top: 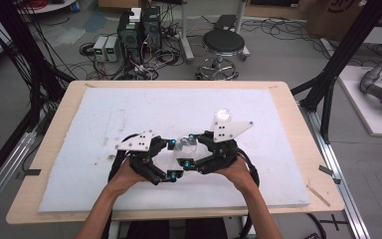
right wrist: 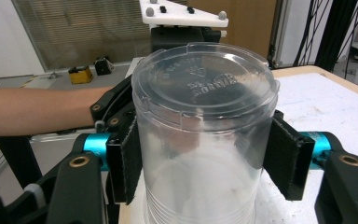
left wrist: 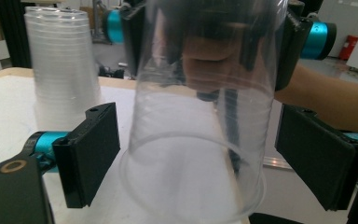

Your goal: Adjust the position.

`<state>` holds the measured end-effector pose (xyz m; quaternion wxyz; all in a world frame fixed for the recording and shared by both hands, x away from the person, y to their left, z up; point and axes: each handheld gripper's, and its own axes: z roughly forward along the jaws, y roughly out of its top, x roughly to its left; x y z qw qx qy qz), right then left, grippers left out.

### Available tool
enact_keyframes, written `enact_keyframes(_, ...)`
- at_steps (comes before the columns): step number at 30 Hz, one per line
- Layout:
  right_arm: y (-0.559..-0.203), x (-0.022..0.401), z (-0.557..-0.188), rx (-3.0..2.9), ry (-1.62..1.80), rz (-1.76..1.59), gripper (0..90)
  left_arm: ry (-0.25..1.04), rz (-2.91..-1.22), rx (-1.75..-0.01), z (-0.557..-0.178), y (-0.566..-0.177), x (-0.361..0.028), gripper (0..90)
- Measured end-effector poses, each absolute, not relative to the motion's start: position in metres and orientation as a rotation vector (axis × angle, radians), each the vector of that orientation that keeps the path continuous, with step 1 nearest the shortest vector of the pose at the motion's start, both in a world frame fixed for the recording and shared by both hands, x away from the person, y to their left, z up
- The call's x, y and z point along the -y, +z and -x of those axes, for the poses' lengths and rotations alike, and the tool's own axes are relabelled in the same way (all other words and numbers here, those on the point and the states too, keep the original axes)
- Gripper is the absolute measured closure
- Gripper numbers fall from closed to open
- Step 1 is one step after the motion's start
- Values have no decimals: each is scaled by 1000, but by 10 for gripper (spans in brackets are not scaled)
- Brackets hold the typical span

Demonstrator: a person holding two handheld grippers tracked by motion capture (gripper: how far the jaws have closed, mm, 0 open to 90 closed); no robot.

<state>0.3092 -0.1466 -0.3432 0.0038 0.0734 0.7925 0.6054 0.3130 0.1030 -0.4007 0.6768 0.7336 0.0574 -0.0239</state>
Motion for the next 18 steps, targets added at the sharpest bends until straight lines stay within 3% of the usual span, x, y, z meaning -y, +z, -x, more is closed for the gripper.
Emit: enact_keyframes(18, -344, 145, -308, -2497, 1919, -221, 366, -57, -1615, -119, -311, -405, -95, 258)
